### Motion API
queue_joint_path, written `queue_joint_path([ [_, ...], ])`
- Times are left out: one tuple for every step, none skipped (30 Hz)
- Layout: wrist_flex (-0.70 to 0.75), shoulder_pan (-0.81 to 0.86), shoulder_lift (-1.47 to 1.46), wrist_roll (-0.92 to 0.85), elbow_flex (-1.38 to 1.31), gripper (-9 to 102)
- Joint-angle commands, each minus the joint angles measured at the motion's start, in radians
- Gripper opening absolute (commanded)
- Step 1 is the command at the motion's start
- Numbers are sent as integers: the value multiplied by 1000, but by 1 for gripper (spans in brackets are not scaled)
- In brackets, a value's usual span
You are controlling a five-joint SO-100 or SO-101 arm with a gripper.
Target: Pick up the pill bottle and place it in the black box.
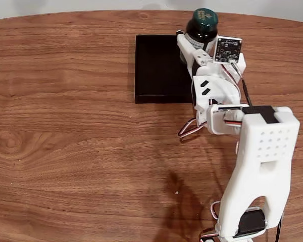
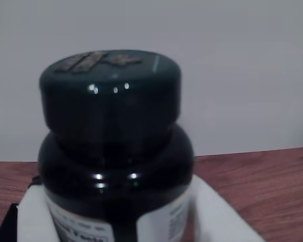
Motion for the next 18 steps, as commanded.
queue_joint_path([
  [-28,-37,5,9,-66,12],
  [-28,-43,0,12,-66,12],
  [-28,-49,-2,12,-66,12],
  [-28,-55,-5,15,-64,12],
  [-29,-63,-9,17,-64,12],
  [-29,-71,-9,17,-61,12],
  [-29,-77,-9,17,-57,12],
  [-29,-84,-11,15,-54,12],
  [-29,-92,-11,12,-48,12],
  [-29,-97,-9,11,-41,12],
  [-29,-104,-9,9,-35,12],
  [-31,-109,-9,9,-31,12],
  [-31,-115,-11,9,-28,12],
  [-34,-118,-14,9,-25,12],
  [-37,-121,-20,11,-25,12],
  [-41,-124,-26,14,-25,12],
  [-46,-127,-32,17,-25,12],
  [-51,-129,-37,18,-25,12],
])
